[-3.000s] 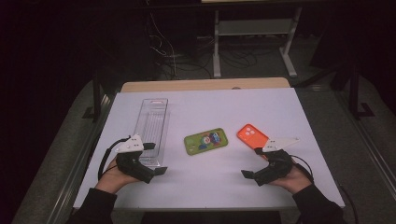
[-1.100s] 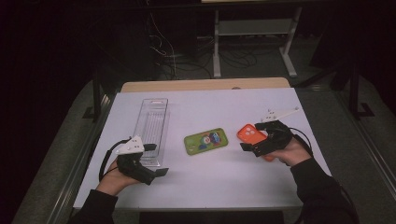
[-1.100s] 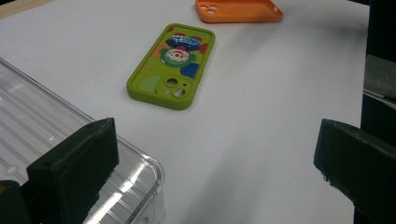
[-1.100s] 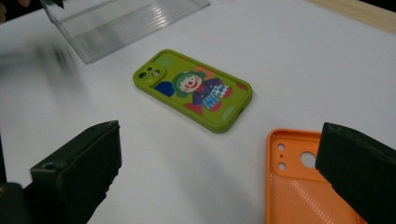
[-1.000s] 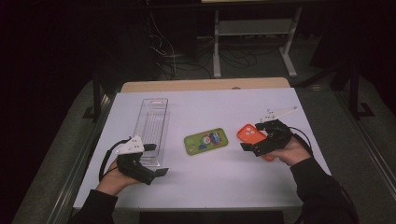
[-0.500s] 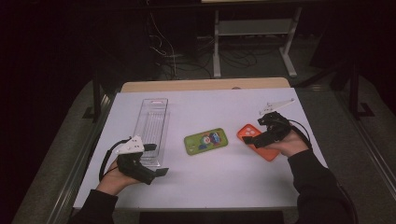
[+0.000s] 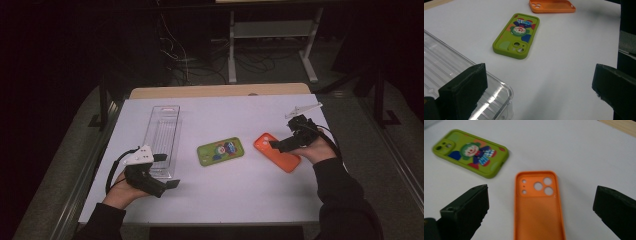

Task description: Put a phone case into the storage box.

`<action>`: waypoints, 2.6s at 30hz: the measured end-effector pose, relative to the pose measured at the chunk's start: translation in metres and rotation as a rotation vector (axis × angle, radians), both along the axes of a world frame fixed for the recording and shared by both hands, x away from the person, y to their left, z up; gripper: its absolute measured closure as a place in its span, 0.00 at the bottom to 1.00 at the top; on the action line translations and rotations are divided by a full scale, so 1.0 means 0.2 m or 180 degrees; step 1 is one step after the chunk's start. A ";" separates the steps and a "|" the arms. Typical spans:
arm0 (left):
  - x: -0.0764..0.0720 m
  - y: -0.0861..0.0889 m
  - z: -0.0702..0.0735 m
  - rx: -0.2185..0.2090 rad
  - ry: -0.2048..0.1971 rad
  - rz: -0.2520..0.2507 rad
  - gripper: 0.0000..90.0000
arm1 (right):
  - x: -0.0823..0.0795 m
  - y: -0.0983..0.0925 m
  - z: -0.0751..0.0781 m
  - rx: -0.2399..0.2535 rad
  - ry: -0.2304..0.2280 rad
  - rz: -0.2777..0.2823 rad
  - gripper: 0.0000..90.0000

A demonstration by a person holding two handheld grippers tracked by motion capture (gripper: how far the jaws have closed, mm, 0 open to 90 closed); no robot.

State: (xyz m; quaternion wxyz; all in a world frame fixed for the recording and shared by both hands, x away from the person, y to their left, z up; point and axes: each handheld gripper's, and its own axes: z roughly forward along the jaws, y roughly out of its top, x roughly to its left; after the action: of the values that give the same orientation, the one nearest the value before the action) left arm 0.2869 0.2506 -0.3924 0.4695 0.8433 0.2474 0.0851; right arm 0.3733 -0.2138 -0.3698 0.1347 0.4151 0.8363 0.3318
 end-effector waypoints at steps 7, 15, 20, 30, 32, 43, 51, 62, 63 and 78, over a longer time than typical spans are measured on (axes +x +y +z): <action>0.00 0.00 0.00 0.0006 0.0005 0.0000 0.00 | 0.01 -0.06 -0.02 -0.0033 0.0055 -0.0173 0.00; 0.00 0.01 0.00 -0.0017 -0.0011 0.0012 0.00 | 0.02 -0.08 -0.08 -0.0118 0.0183 -0.0133 0.00; 0.00 0.01 0.00 0.0000 -0.0015 0.0003 0.00 | 0.03 -0.09 -0.12 -0.0142 0.0231 -0.0090 0.00; 0.00 0.00 0.00 0.0002 -0.0006 0.0006 0.00 | 0.04 -0.06 -0.18 -0.0211 0.0401 0.0010 0.00; 0.00 0.00 0.00 0.0001 -0.0004 0.0006 0.00 | 0.04 -0.05 -0.20 -0.0244 0.0416 0.0022 0.00; 0.00 0.00 0.00 -0.0011 -0.0004 0.0007 0.00 | 0.04 -0.05 -0.26 -0.0343 0.0552 0.0103 0.03; 0.00 0.00 0.00 -0.0011 -0.0003 0.0010 0.00 | 0.06 -0.01 -0.30 -0.0363 0.0527 0.0179 0.05; 0.00 0.00 0.00 -0.0019 0.0004 0.0014 0.00 | 0.07 0.01 -0.34 -0.0342 0.0554 0.0178 0.14; 0.00 0.00 0.00 -0.0023 0.0005 0.0014 0.00 | 0.08 0.00 -0.35 -0.0310 0.0551 0.0176 0.15; 0.00 0.00 0.00 0.0018 0.0003 0.0008 0.00 | 0.07 0.03 -0.35 -0.0490 0.0521 0.0206 0.17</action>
State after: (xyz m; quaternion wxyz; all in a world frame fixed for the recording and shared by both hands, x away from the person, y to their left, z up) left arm 0.2860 0.2501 -0.3919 0.4669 0.8444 0.2484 0.0859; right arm 0.3873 -0.2080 -0.4407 0.0867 0.4020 0.8805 0.2359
